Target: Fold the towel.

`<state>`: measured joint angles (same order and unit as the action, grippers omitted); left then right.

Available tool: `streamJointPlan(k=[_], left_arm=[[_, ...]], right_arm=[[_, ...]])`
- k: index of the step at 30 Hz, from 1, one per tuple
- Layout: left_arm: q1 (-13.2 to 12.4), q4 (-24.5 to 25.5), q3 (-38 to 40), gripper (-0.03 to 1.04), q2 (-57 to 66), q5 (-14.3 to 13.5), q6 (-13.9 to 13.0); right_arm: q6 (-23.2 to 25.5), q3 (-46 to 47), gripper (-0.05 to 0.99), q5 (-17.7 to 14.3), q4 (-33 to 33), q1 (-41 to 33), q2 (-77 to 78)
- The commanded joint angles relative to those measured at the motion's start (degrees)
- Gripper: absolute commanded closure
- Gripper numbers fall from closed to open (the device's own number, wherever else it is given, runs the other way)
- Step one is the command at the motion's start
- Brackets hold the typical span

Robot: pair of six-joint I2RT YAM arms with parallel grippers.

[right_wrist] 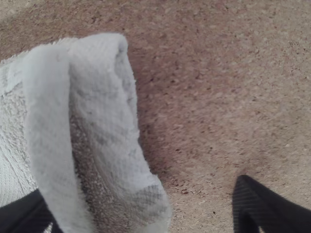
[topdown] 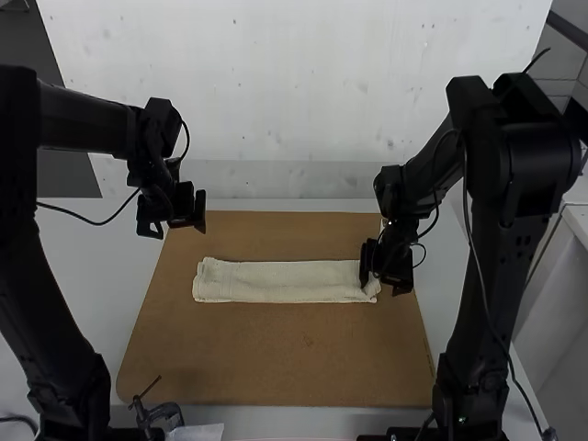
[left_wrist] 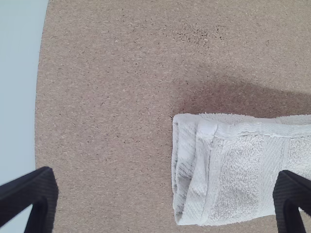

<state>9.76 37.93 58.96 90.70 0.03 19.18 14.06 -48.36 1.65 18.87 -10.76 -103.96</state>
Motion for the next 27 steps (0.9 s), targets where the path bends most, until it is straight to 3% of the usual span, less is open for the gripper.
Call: streamJointPlan(k=[1, 3, 10, 19, 27], left_arm=[[-0.44, -0.23, 0.10, 0.02, -1.75, -0.65, 0.07], [-0.53, -0.23, 0.10, 0.02, -2.10, -0.65, -0.02], [-0.79, -0.23, -0.07, 0.02, -2.28, -0.65, -0.28], [-1.32, -0.23, -1.04, 0.02, -2.63, -0.65, -0.46], [-1.41, -0.23, -2.62, 0.02, -4.91, -0.65, -0.55]], right_arm=[[2.63, -2.71, 0.46, 0.72, -0.06, -1.10, -1.51], [2.90, -2.79, 0.62, 0.72, -0.06, -1.72, -2.21], [3.07, -2.88, 0.92, 0.02, -0.06, -2.51, -2.65], [2.02, -2.53, 0.92, -0.07, 1.61, -0.13, 0.43], [-4.75, -4.29, 0.92, 0.02, 4.07, 11.64, 7.81]])
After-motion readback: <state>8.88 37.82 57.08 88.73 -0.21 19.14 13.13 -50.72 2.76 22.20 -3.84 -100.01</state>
